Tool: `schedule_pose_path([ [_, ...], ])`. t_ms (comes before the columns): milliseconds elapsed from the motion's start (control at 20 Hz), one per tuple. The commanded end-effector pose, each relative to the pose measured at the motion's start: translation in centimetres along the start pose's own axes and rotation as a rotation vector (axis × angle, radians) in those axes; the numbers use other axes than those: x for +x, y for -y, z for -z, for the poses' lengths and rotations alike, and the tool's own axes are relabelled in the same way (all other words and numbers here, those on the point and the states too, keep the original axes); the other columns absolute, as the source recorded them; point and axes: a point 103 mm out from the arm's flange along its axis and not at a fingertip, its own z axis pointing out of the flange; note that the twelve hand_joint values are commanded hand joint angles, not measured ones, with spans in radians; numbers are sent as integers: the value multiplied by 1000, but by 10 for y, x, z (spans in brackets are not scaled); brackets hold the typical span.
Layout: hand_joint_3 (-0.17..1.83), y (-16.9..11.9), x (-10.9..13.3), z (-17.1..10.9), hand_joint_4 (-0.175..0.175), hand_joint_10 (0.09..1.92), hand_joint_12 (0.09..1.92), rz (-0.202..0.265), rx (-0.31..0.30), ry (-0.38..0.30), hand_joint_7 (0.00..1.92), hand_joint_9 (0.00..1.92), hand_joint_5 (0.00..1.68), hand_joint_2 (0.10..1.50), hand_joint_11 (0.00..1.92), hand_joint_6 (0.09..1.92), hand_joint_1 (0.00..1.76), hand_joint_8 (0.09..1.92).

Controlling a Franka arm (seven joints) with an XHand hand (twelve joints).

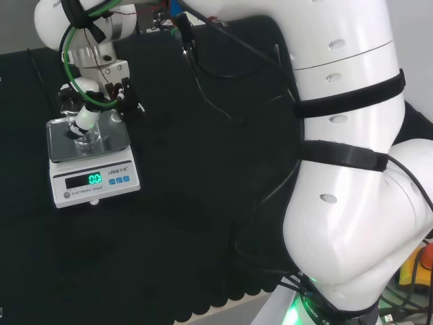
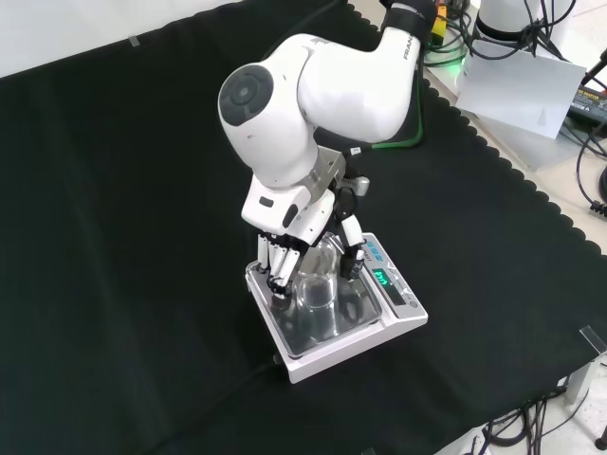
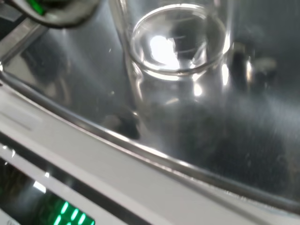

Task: Put the beaker on the electronic balance.

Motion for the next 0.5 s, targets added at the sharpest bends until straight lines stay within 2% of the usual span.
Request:
schedule_pose_path([
  [50,394,3,4,6,-12,702,1393,39,14,-21,153,603,82,597,414,101,593,819],
  [150,320,8,5,18,2,741,1472,55,-3,-34,55,453,24,601,264,87,527,740],
  [300,195,18,5,46,16,817,1548,61,-54,-39,6,272,2,615,97,87,428,552],
  [500,134,36,2,82,22,845,1568,38,-107,-21,0,208,0,627,39,87,388,455],
])
